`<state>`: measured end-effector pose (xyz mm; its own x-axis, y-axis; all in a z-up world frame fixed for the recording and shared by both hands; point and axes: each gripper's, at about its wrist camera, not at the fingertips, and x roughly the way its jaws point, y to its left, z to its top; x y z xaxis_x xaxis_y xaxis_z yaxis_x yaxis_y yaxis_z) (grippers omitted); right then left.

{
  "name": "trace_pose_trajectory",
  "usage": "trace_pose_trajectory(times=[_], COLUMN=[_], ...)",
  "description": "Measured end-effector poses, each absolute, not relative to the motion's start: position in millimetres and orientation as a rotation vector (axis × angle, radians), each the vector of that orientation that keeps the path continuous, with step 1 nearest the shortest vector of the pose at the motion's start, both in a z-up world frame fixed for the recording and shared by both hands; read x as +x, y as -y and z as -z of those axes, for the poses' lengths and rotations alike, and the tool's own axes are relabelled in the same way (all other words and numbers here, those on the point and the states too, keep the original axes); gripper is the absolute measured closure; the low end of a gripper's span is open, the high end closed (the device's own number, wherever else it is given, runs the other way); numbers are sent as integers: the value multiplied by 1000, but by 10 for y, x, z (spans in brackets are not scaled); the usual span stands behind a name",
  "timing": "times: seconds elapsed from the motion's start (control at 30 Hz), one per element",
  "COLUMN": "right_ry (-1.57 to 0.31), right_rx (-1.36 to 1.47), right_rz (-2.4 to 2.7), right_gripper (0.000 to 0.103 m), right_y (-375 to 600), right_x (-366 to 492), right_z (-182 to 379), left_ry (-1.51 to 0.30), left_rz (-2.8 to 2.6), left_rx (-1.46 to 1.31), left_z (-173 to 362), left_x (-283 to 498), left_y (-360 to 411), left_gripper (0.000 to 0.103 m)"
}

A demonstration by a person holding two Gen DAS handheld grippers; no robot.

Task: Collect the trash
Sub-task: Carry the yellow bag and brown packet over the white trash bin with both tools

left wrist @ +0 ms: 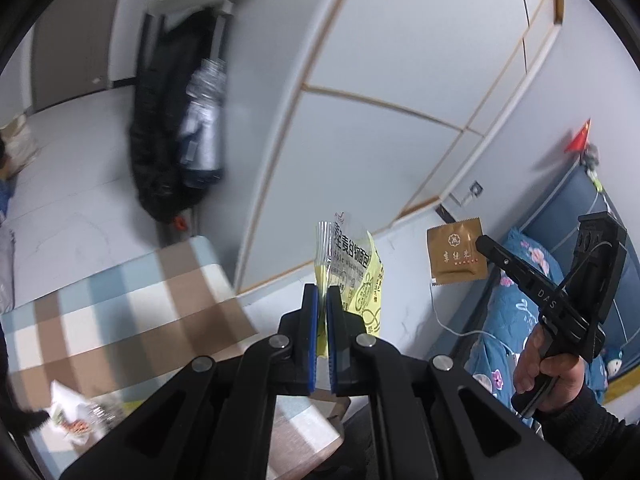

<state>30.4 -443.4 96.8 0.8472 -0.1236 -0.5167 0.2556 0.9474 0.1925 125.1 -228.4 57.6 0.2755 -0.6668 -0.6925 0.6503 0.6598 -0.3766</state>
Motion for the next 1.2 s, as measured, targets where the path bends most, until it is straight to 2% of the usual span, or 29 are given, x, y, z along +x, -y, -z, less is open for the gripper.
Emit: trace_pose_trajectory(times=[0.23,0.6,1.2], right_ry=[-591,-742,-954], right_rx=[405,504,684], right_rz=[274,290,167], right_gripper=[103,103,103], right_y=[5016,5507,5743], right_x=[189,373,673], right_z=[-476,476,1992], left_ry=[-999,-1175,-1309], left_rz=[928,908,812], left_rx=[123,290,591], left_z=[-190,632,1266], left_x=[1265,1306,1238], left_y=[2997,3603,4144], left_gripper=[102,102,102])
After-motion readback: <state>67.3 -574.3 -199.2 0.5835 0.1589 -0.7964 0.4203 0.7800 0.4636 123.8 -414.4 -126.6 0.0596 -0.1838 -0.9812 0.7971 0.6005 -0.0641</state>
